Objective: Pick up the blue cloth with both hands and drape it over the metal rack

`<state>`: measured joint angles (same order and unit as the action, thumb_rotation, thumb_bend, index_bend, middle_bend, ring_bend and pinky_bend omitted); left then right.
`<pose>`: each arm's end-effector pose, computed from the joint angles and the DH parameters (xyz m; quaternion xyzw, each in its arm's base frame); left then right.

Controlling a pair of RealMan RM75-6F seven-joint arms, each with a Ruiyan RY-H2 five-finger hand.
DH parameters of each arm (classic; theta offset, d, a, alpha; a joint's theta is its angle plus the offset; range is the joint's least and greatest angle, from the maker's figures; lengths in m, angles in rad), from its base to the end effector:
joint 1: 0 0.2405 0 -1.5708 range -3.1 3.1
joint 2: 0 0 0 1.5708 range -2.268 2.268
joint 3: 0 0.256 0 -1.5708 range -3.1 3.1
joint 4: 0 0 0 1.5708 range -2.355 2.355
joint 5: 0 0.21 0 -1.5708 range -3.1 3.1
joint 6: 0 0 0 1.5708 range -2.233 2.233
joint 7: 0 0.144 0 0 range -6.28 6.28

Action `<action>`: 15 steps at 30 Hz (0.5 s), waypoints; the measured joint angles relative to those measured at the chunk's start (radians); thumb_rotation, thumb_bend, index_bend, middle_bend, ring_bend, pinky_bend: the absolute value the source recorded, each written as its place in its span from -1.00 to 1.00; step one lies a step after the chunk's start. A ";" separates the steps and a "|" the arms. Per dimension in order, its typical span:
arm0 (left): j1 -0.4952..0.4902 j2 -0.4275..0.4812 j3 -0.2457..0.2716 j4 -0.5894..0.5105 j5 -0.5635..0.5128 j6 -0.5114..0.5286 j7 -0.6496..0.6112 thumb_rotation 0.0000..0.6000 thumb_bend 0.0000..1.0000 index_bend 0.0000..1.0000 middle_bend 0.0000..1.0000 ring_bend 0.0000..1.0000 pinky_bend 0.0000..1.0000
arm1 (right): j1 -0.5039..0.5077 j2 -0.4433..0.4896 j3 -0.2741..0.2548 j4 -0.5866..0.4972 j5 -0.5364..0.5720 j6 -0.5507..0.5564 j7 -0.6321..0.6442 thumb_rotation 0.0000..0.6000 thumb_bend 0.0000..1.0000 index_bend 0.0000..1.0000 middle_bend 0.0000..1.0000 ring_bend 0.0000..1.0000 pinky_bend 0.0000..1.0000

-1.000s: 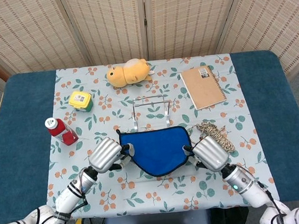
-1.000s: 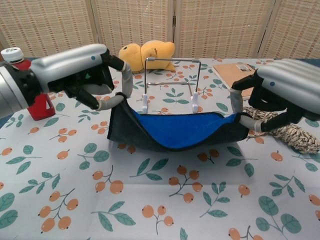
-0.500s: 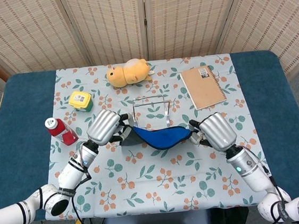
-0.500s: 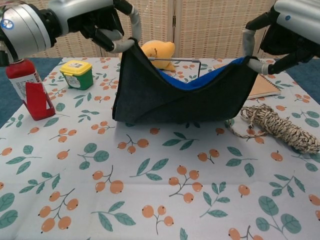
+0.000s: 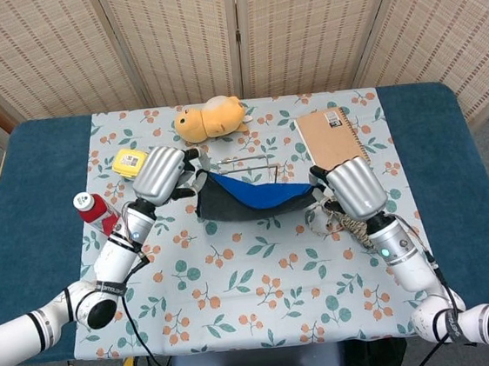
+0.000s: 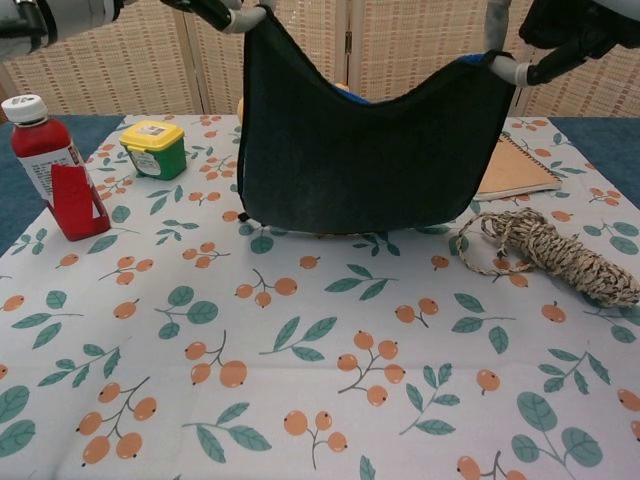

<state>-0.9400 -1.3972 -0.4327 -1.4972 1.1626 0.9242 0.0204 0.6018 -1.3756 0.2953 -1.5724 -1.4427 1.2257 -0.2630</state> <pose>-0.0340 0.4169 0.0783 -0.6725 -0.3516 -0.5527 0.3445 -0.1386 -0.3425 0.0890 0.6760 -0.2387 0.5065 0.4790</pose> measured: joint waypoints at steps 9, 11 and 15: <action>-0.083 -0.040 -0.031 0.111 -0.126 -0.039 0.079 1.00 0.16 0.17 1.00 0.92 1.00 | 0.069 -0.028 0.057 0.081 0.086 -0.051 -0.015 1.00 0.10 0.41 0.97 0.90 0.93; -0.101 -0.049 -0.034 0.140 -0.150 -0.045 0.101 1.00 0.16 0.17 1.00 0.92 1.00 | 0.084 -0.036 0.067 0.101 0.105 -0.063 -0.016 1.00 0.10 0.41 0.97 0.90 0.93; -0.132 -0.066 -0.040 0.191 -0.195 -0.052 0.135 1.00 0.16 0.18 1.00 0.92 1.00 | 0.115 -0.051 0.081 0.141 0.149 -0.092 -0.023 1.00 0.10 0.41 0.97 0.90 0.93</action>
<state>-1.0721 -1.4633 -0.4727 -1.3063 0.9674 0.8721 0.1557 0.7164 -1.4270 0.3764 -1.4314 -1.2936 1.1342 -0.2859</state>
